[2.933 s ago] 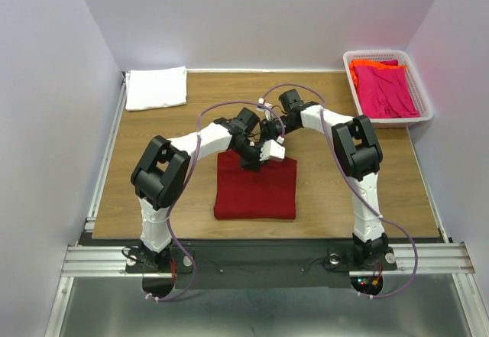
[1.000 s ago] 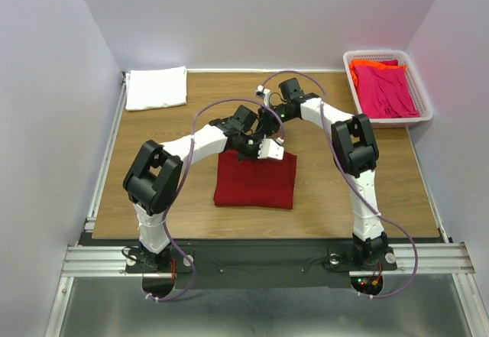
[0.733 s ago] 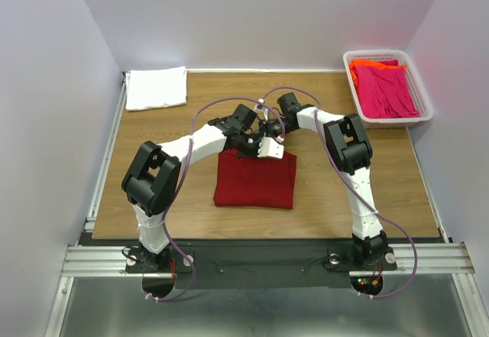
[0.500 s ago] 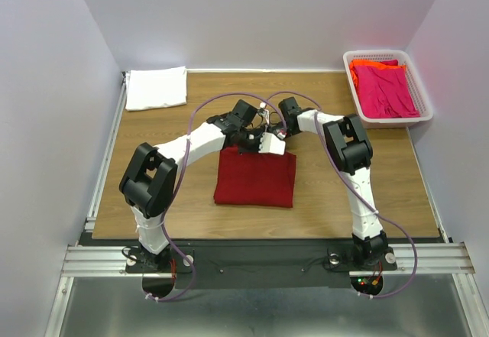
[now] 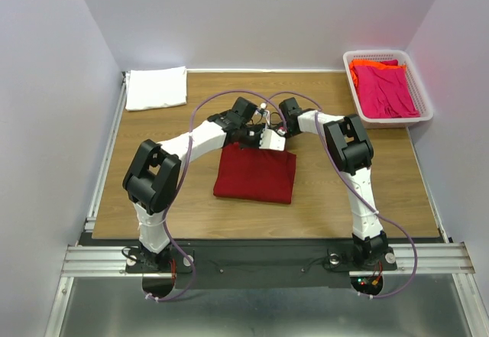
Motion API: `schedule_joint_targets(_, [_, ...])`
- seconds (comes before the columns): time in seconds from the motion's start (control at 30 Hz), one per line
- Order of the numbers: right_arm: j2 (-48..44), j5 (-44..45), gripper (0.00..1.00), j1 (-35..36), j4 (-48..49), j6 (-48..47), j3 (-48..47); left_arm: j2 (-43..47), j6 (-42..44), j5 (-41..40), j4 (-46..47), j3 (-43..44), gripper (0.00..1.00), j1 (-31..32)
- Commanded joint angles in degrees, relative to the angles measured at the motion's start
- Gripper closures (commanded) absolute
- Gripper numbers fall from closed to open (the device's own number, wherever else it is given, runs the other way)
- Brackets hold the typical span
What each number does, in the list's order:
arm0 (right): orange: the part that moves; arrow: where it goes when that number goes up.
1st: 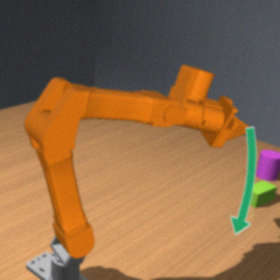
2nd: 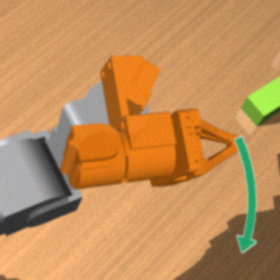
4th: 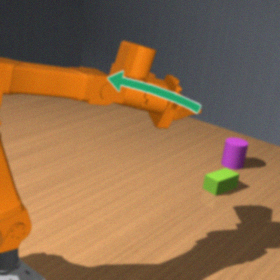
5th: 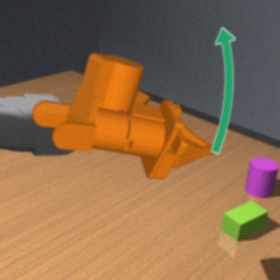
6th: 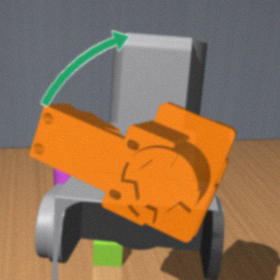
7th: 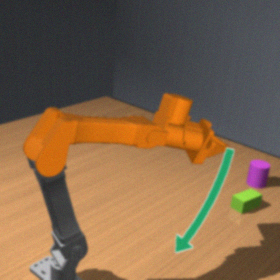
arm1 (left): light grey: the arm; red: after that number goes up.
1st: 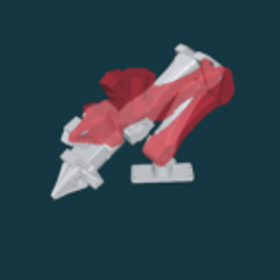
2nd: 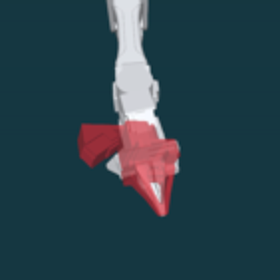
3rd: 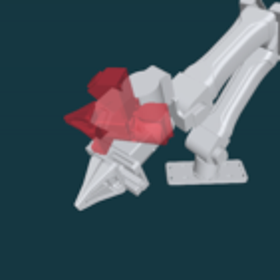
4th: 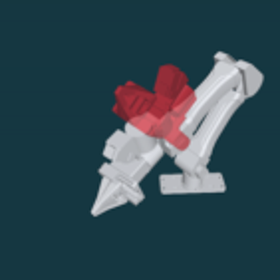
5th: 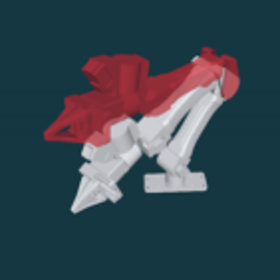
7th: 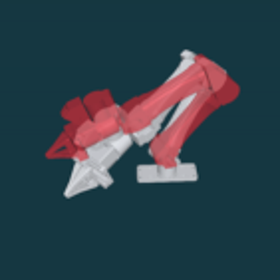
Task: Fold and stack the t-shirts
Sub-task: Fold the tshirt
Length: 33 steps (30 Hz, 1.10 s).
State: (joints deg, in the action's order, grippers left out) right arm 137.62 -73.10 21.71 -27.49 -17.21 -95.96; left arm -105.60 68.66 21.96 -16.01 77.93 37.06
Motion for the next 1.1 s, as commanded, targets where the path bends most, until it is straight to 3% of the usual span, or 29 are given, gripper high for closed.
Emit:
schedule_joint_targets(0.0, [0.2,7.2,0.76,-0.6,-4.4,0.0,-3.2,1.1,3.2,1.6,3.5,-1.2,1.00,-0.5])
schedule_joint_targets(0.13, [-2.3,20.8,0.63,-2.4,-4.9,-2.4,-8.2,1.7,4.4,3.5,3.2,-5.2,1.00,-0.4])
schedule_joint_targets(0.3, [-5.9,31.1,0.49,-2.5,-4.9,-7.9,-10.6,1.4,4.8,5.4,3.3,-6.0,0.99,-0.4])
schedule_joint_targets(0.4, [-7.2,34.8,0.46,-2.6,-5.1,-7.4,-12.4,0.4,3.8,5.7,2.8,-3.7,0.89,-0.4])
schedule_joint_targets(0.47, [-8.7,35.3,0.44,-3.8,-5.4,-6.9,-12.5,0.1,3.1,5.8,2.0,-1.9,0.77,-0.5])
schedule_joint_targets(0.67, [-17.6,30.9,0.41,-9.5,-9.2,-5.6,-6.9,3.5,-2.5,14.0,-10.2,6.1,0.59,-7.0])
schedule_joint_targets(0.87, [-23.6,23.2,0.46,-10.1,-10.0,-3.2,4.4,1.8,-6.2,20.7,-20.6,10.3,0.57,-16.9])
schedule_joint_targets(1.07, [-23.4,20.6,0.46,-10.0,-9.7,-3.7,8.7,-1.8,-8.2,24.2,-25.4,11.2,0.56,-21.3])
